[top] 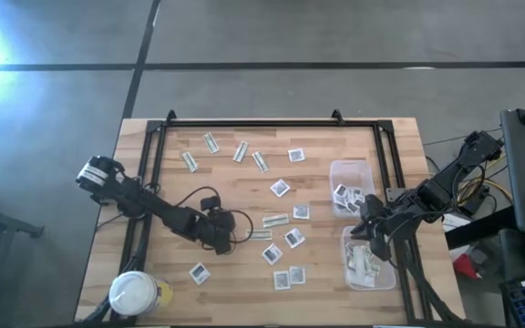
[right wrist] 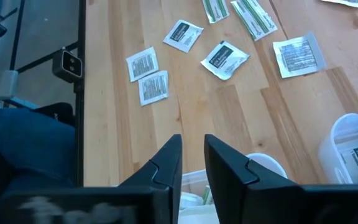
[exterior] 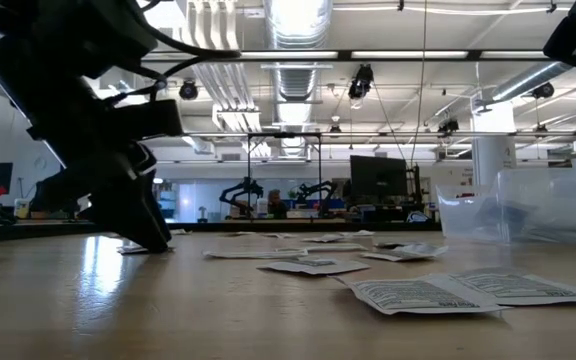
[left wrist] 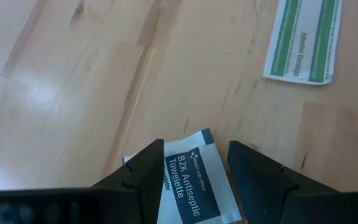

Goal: Pick & Place First Aid Supplies
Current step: Put the towelette pack into the top bin

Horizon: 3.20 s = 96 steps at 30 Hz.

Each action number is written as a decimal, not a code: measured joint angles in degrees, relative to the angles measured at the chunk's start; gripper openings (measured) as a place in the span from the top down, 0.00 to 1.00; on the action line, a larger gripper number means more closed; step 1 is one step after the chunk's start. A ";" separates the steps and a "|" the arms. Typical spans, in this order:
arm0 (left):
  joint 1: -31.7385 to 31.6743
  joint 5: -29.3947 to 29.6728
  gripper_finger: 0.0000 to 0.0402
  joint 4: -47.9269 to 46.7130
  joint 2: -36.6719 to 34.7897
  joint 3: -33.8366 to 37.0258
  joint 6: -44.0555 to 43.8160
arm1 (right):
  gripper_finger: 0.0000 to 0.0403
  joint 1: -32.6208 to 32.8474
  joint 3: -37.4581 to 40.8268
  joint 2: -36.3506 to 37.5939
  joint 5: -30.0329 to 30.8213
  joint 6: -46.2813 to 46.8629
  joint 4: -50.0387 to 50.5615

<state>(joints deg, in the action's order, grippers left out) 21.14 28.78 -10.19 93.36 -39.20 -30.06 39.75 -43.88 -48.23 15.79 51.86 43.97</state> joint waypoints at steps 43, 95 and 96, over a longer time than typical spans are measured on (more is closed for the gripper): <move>-0.53 -1.32 1.00 -4.39 1.15 -7.95 9.70 | 0.83 0.00 0.02 0.04 0.73 0.00 -1.57; 0.17 1.01 0.59 -7.42 7.53 -13.27 9.88 | 0.85 -0.02 0.07 0.00 0.83 -1.09 -2.80; 0.06 1.05 0.59 -7.32 7.84 -13.20 9.88 | 0.86 0.00 0.07 0.00 0.85 -1.09 -2.82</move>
<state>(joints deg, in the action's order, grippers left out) 21.20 29.84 -17.51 101.20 -52.40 -20.18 39.75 -43.81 -48.23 16.64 50.76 41.15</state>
